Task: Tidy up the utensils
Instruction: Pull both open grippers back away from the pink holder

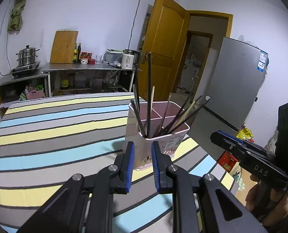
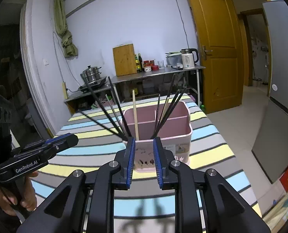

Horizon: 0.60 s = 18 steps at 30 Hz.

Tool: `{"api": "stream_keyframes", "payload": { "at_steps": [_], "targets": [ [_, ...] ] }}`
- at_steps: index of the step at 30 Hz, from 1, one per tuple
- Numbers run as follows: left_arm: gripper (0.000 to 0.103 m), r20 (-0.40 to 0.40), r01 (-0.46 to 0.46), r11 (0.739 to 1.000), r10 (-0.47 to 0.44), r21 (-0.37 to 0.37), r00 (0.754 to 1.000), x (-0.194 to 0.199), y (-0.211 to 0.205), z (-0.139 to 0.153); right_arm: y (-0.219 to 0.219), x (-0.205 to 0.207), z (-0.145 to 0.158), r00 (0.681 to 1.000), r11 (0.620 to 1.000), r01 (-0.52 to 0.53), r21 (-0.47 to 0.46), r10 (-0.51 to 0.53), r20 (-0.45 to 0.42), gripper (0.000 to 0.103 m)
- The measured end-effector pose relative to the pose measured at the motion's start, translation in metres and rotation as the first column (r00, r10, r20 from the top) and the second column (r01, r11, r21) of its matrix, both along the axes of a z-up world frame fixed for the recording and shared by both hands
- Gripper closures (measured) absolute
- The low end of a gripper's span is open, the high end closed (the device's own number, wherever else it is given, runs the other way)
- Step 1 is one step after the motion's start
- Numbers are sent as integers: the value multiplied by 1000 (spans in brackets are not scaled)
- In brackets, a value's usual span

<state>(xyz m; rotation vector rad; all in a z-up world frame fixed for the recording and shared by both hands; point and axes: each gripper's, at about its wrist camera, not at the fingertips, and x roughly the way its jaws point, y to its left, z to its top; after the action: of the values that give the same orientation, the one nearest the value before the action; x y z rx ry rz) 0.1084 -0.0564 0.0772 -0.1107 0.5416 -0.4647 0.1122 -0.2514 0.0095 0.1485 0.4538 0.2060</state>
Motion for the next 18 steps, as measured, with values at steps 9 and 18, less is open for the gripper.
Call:
{"api": "stream_keyframes", "payload": {
  "at_steps": [9,18],
  "targets": [
    [84,21,-20,999,20,25,1000,-24,2,-19,13,-22,-19,1000,999,6,-33,-6,7,82],
    [84,9,-38,998,37,45,999,-37,3,-39,19,-41,-37,1000,998,4,-68,-4,8,82]
  ]
}}
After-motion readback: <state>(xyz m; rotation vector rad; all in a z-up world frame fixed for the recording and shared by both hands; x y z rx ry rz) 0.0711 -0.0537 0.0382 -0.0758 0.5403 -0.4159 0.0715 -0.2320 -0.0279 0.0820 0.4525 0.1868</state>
